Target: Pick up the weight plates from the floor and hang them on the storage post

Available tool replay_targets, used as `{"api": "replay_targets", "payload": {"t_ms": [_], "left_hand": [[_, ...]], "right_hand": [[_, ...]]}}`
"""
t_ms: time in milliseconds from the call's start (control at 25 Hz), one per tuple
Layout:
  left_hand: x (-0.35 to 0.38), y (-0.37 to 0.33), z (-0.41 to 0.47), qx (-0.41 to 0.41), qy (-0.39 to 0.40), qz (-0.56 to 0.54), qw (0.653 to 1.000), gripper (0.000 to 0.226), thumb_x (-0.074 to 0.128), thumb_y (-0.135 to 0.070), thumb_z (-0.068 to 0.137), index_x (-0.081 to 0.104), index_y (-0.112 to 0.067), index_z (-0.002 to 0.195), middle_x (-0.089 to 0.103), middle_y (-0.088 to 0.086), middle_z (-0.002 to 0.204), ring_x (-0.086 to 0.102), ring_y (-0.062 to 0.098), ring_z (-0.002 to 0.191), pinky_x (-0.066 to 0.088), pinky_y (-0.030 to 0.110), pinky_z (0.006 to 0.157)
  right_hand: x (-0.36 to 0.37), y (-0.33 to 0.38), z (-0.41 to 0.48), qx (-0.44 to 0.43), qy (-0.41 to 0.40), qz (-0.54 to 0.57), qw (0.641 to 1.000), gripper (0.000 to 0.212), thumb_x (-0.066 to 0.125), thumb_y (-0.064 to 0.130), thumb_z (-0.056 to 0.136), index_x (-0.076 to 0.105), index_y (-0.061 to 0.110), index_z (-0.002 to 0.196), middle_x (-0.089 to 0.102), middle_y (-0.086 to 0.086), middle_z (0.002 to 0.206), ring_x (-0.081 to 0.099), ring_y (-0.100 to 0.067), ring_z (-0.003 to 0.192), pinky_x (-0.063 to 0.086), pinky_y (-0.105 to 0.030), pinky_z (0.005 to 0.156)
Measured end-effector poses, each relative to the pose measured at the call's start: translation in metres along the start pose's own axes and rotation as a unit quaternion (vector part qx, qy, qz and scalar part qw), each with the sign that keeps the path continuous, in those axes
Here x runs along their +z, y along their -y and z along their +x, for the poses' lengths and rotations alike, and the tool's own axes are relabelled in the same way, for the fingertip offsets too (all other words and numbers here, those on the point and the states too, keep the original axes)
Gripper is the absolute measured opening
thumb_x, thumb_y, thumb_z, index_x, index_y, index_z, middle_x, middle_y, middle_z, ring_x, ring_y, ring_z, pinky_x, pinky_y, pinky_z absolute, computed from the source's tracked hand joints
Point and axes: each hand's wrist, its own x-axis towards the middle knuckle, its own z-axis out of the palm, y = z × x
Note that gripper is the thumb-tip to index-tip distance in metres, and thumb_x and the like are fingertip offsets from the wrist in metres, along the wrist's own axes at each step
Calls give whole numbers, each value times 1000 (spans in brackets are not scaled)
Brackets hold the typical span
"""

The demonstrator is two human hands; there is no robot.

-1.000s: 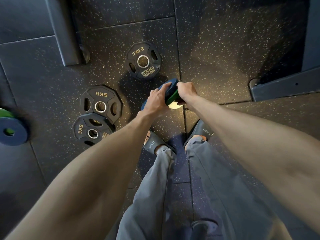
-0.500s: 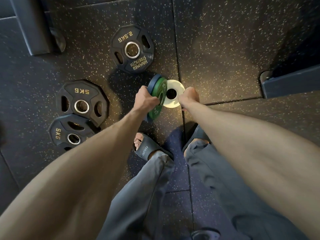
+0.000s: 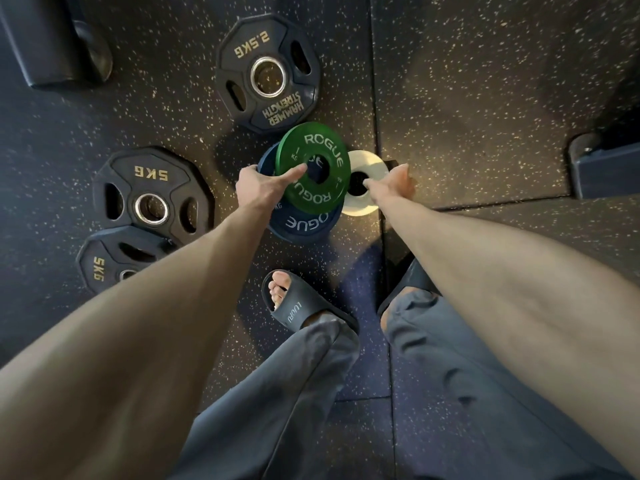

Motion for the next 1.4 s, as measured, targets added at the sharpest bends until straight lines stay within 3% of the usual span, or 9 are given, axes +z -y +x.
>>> {"api": "replay_targets", "payload": {"t_ms": [80,200,400,440,560,680,920,1240,1400], "left_hand": [[1,-3,2,9,-25,67,997,104,85,-66,56,48,-13,138,62,8,133,63,27,117,52,41,100],[2,1,6,62,-37,118,990,97,75,-71,66,41,-20,141,61,10,133,60,32,120,50,44,102],[-5,13,16,64,-12,120,991,87,72,-74,67,49,-18,129,65,5,122,65,28,107,54,44,94],[-6,13,15,64,-3,111,992,84,75,-71,66,51,-16,125,65,3,119,65,26,104,55,43,93],[-11,15,11,67,11,92,994,80,84,-64,60,54,-14,115,65,2,114,65,23,102,56,42,91],[-21,18,4,66,8,102,993,79,87,-60,58,55,-13,112,66,3,112,66,23,100,57,41,89],[-25,-1,-38,43,-17,118,992,54,79,-27,79,48,-11,121,63,9,122,63,27,108,53,36,93],[-55,-20,-144,85,-1,166,982,48,76,-16,78,42,-11,111,63,8,108,63,28,94,55,39,87],[-107,-56,-234,107,1,140,984,42,74,-15,82,46,-9,113,61,9,112,58,23,91,49,32,79]], "right_hand": [[9,4,-1,-19,-7,-28,999,73,82,29,80,38,10,135,41,-19,144,44,-35,130,44,-41,92],[21,0,5,-37,-42,-83,995,70,78,24,85,33,9,136,37,-22,143,44,-37,126,38,-40,78],[34,-9,16,-127,-53,-35,990,39,28,8,106,31,7,145,31,-30,148,38,-31,126,36,-40,93],[32,-7,12,-115,-75,-47,989,37,25,13,107,34,7,142,37,-27,145,43,-32,122,35,-40,87],[18,0,-3,-114,-91,-106,984,35,54,12,95,37,9,125,58,-16,120,57,-31,95,36,-39,69],[-1,-1,-16,-143,-6,-125,982,49,68,8,83,44,8,126,62,-13,118,60,-32,100,46,-37,73],[-6,6,-78,-198,2,-135,971,12,55,13,97,52,12,108,66,-9,110,58,-22,81,44,-33,64],[-82,26,-176,-331,9,-136,934,31,50,-4,88,44,10,115,67,-12,96,63,-30,75,55,-40,57],[-159,38,-230,-271,33,-70,960,27,50,0,89,48,11,113,63,-10,98,60,-29,80,52,-38,61]]}}
